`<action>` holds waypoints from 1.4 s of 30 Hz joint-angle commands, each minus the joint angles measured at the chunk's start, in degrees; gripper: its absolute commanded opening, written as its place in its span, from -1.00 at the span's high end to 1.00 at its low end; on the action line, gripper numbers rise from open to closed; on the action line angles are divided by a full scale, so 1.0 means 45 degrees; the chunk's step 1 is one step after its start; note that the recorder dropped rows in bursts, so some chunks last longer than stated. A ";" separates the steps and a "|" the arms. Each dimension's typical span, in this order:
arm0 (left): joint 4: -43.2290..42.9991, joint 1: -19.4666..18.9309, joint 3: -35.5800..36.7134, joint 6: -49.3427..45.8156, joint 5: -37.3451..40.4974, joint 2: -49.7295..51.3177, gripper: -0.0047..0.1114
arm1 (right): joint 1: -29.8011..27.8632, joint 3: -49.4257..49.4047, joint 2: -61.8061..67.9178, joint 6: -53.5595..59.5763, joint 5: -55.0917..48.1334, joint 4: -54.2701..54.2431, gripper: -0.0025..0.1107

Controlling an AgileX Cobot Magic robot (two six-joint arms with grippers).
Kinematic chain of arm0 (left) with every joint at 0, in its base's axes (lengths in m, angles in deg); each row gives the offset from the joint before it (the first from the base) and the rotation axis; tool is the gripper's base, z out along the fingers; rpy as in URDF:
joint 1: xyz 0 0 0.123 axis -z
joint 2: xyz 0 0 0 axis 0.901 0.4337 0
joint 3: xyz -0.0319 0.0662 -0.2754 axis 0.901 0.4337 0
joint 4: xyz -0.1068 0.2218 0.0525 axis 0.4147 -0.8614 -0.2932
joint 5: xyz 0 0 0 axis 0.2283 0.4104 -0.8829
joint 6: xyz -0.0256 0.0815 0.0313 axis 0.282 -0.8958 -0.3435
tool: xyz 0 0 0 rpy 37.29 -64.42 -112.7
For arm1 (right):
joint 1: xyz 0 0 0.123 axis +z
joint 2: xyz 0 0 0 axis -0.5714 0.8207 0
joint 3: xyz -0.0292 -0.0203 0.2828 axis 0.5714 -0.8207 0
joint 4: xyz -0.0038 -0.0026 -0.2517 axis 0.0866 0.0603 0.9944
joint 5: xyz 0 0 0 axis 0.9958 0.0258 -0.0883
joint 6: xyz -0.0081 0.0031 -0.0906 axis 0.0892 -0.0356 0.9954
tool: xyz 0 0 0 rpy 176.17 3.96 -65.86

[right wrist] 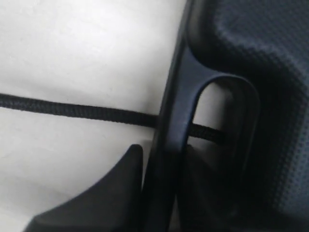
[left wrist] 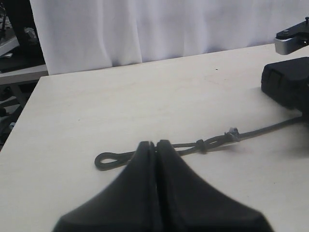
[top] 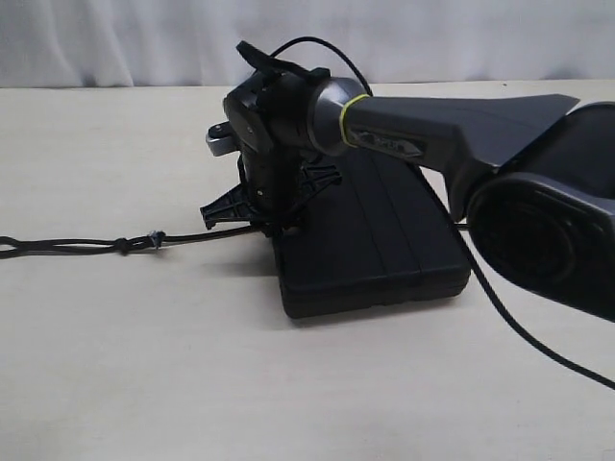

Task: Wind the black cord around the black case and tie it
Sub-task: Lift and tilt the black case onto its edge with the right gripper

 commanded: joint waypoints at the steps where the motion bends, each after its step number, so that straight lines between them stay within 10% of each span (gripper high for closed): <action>1: 0.0000 0.0102 0.0042 0.0023 -0.0165 0.0000 0.92 | 0.0003 0.0041 -0.0455 0.0418 0.0174 -0.0018 0.88; 23: 0.0000 0.0102 0.0042 0.0023 -0.0165 0.0000 0.92 | -0.0348 0.0041 -0.3997 0.0950 -0.1871 0.0198 0.88; 42: 0.0000 0.0102 0.0042 0.0023 -0.0165 0.0000 0.92 | -0.3240 0.0041 -0.5200 0.2430 -0.2600 -0.1973 0.88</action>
